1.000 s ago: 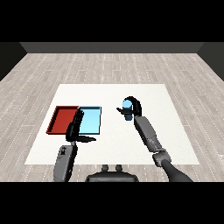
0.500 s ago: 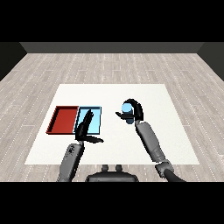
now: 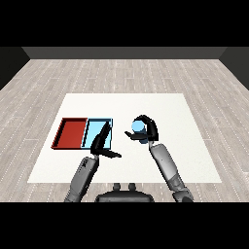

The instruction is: Pick the blue can and put it in the blue box

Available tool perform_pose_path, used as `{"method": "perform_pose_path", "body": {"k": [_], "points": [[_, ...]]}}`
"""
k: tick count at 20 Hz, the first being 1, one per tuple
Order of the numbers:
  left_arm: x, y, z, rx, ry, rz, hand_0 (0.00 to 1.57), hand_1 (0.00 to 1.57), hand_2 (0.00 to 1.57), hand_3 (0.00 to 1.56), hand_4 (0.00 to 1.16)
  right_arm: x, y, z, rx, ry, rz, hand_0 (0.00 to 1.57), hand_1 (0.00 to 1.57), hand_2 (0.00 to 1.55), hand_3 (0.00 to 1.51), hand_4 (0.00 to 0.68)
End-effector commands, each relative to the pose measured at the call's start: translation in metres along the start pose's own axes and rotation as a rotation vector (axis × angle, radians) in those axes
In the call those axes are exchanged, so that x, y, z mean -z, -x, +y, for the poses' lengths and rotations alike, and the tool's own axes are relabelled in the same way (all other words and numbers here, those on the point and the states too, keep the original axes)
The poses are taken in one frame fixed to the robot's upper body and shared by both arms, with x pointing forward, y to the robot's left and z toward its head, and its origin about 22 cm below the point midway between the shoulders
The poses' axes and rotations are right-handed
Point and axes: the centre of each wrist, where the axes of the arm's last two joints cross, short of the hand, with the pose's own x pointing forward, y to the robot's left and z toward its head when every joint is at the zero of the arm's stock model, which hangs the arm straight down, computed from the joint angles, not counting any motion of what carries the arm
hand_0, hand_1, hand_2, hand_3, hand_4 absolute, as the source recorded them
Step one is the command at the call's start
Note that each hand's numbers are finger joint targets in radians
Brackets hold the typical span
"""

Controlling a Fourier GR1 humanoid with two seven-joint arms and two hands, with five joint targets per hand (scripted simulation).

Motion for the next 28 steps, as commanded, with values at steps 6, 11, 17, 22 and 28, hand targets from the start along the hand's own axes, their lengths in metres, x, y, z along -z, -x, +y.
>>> {"method": "perform_pose_path", "body": {"k": [6,11,17,22,28], "points": [[0.007,0.009,-0.019,-0.003,0.002,0.039,0.0,0.0,0.0,0.0,0.0,0.001,-0.008,0.026,-0.013,-0.048,-0.016,1.49,1.49,1.47,1.4,0.615],[0.001,0.027,-0.031,-0.009,-0.003,0.049,0.0,0.0,0.0,0.0,0.0,-0.009,-0.011,0.017,0.002,-0.057,-0.046,1.49,1.49,1.47,1.4,0.609],[0.014,0.039,-0.03,-0.033,-0.011,0.094,0.0,0.0,0.0,0.0,0.0,-0.008,-0.018,0.029,0.021,-0.072,-0.054,1.48,1.48,1.46,1.4,0.604],[0.022,0.022,-0.028,-0.059,-0.016,0.093,0.0,0.0,0.0,0.0,0.0,-0.017,-0.036,0.01,0.044,-0.09,-0.067,1.49,1.49,1.46,1.39,0.609],[0.024,0.042,-0.041,-0.065,-0.016,0.089,0.0,0.0,0.0,0.0,0.0,0.004,-0.015,0.05,0.028,-0.108,-0.07,1.48,1.48,1.46,1.39,0.609]]}}
